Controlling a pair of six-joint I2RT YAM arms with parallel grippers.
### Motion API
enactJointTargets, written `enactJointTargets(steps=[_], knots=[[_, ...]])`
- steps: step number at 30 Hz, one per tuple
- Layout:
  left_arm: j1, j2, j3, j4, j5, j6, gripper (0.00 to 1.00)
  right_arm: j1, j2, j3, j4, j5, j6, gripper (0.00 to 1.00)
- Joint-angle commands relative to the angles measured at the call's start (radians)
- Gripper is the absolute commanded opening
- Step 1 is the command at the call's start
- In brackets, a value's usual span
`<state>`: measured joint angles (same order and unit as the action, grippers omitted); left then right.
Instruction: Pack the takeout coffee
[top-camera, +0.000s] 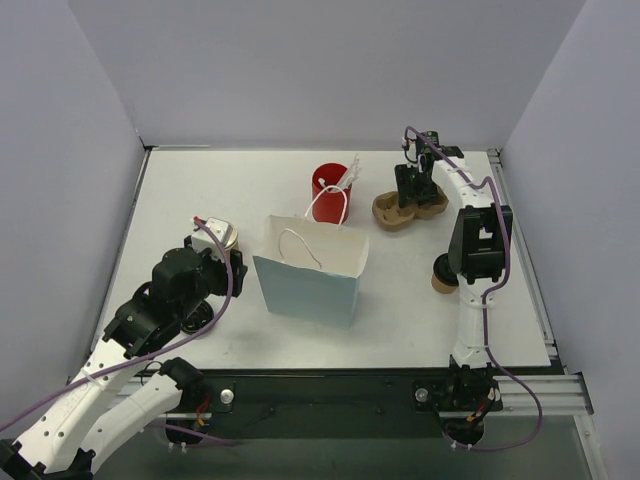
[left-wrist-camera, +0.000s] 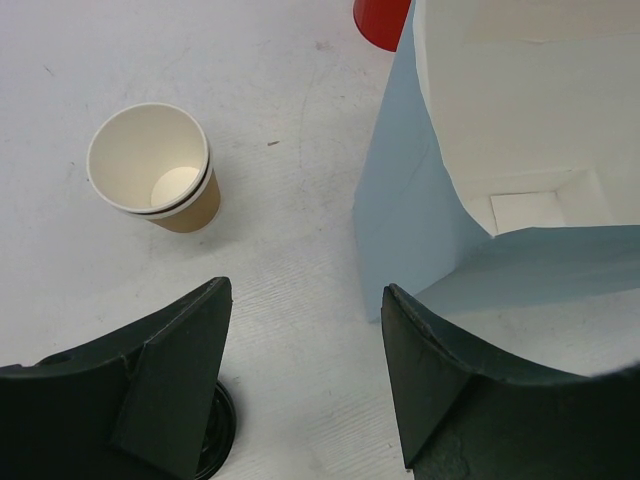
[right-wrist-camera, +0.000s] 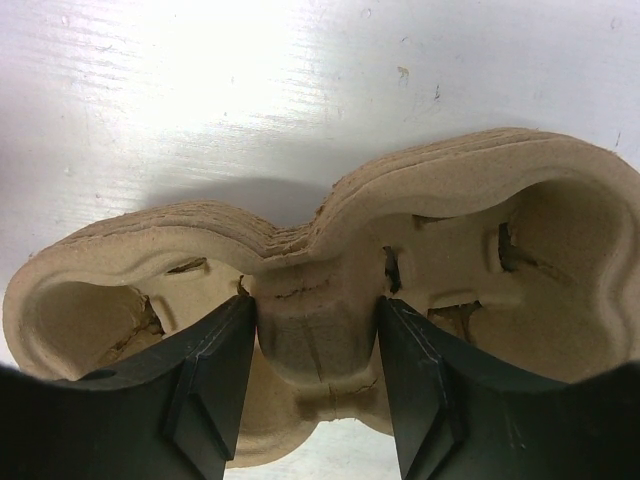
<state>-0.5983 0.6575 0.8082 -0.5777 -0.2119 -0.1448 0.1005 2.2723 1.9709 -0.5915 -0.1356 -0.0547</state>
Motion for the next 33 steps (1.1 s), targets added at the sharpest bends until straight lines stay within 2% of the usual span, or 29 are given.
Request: enactJointTargets(steps=[1, 4, 12, 16, 22, 28, 33], knots=[[0.008, -0.002, 0.003, 0.061, 0.014, 0.002, 0.71, 0.004, -0.051, 0.017, -0.013, 0.021, -0.019, 0.45], [0.009, -0.001, 0.003, 0.059, 0.016, 0.002, 0.71, 0.002, -0.059, 0.019, -0.013, 0.019, -0.020, 0.40], [0.018, 0.008, 0.006, 0.064, 0.028, 0.004, 0.71, 0.001, -0.071, 0.040, -0.030, 0.047, 0.003, 0.39], [0.020, 0.008, 0.006, 0.062, 0.031, 0.002, 0.71, 0.002, -0.079, 0.042, -0.031, 0.039, 0.016, 0.49], [0.020, 0.010, 0.005, 0.064, 0.032, 0.002, 0.71, -0.002, -0.083, 0.040, -0.039, 0.028, 0.004, 0.47], [0.020, 0.011, 0.006, 0.062, 0.032, 0.002, 0.71, -0.005, -0.092, 0.029, -0.042, 0.017, -0.013, 0.56], [0.020, 0.013, 0.005, 0.062, 0.032, 0.002, 0.71, -0.013, -0.093, 0.034, -0.044, 0.011, -0.019, 0.57]])
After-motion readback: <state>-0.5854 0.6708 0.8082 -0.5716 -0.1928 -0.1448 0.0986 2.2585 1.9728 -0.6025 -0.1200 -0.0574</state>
